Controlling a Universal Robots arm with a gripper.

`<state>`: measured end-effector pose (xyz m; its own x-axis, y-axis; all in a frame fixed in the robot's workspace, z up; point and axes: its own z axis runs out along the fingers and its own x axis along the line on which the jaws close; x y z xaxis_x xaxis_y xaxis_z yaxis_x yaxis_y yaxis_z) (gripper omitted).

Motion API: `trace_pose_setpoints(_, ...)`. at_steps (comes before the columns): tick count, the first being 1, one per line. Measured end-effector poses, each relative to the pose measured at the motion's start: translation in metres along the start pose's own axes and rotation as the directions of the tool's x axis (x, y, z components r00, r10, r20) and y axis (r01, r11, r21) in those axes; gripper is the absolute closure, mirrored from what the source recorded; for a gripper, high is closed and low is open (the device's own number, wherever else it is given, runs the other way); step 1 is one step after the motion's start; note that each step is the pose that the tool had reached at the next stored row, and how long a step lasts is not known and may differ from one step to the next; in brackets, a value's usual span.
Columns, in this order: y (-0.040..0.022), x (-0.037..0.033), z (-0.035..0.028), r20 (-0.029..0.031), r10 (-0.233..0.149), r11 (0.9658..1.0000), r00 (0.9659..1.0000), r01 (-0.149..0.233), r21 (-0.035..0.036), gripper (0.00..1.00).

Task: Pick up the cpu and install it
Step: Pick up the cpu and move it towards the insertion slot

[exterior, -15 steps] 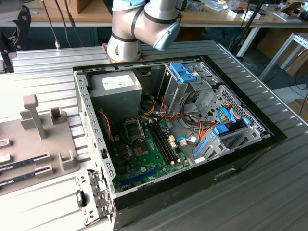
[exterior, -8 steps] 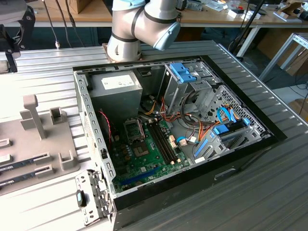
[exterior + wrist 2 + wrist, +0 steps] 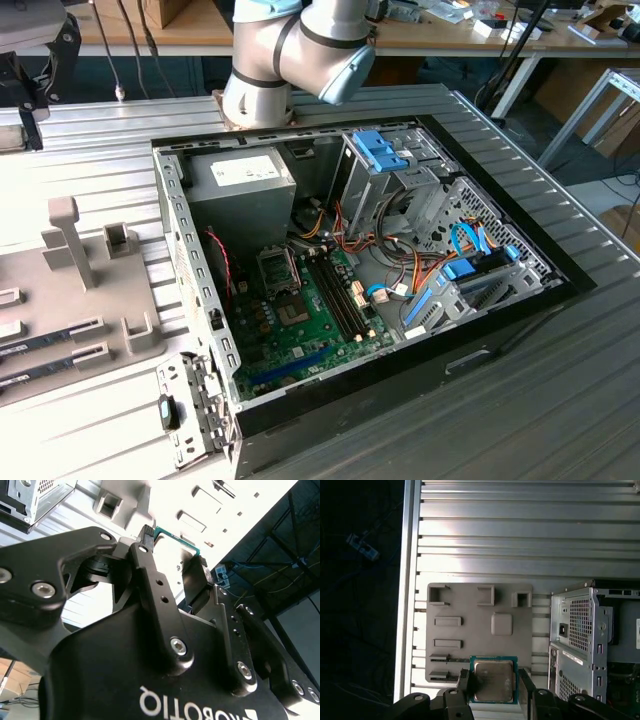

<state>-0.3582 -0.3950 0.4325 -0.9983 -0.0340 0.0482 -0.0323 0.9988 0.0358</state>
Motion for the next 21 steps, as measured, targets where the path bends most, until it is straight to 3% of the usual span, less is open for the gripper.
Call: trace_pose_setpoints(21,-0.0005,-0.0159,-0.0002,0.0,0.0,1.0,1.0,0.0,0.0,0.53)
